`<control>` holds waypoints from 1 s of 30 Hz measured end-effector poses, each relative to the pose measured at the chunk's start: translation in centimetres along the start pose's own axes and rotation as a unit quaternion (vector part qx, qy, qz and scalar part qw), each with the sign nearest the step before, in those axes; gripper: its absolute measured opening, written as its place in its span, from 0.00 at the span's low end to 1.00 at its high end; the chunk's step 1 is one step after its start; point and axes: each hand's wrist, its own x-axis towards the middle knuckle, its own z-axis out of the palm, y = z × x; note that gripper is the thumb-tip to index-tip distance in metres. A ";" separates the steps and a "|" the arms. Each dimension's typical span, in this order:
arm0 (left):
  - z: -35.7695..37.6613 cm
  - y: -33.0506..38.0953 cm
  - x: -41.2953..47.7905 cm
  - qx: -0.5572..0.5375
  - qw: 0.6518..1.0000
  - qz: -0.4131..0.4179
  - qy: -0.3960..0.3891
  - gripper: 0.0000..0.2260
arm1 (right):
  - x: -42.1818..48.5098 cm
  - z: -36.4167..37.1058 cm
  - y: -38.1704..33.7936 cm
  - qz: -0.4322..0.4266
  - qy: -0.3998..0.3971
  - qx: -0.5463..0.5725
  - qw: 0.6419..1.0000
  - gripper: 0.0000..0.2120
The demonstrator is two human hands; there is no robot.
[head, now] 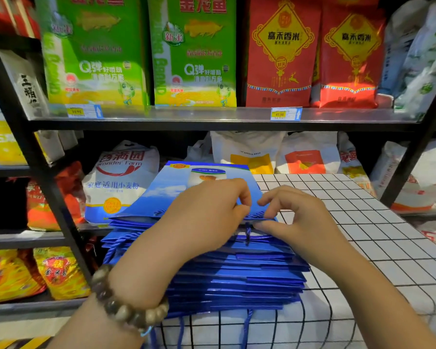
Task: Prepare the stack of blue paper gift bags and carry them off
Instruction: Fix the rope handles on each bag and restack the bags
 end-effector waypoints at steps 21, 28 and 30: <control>1.7 -0.9 1.7 0.015 0.993 -0.029 0.114 0.05 | -0.2 0.4 -0.5 0.035 -0.017 -0.011 0.999 0.16; 0.3 -0.7 -1.1 0.052 0.996 0.035 0.058 0.14 | 0.9 -0.7 -1.3 0.053 0.097 0.018 0.994 0.11; 0.6 -0.6 -0.8 0.157 0.982 0.067 0.085 0.11 | 1.2 -0.6 -1.5 0.041 0.117 0.035 0.992 0.11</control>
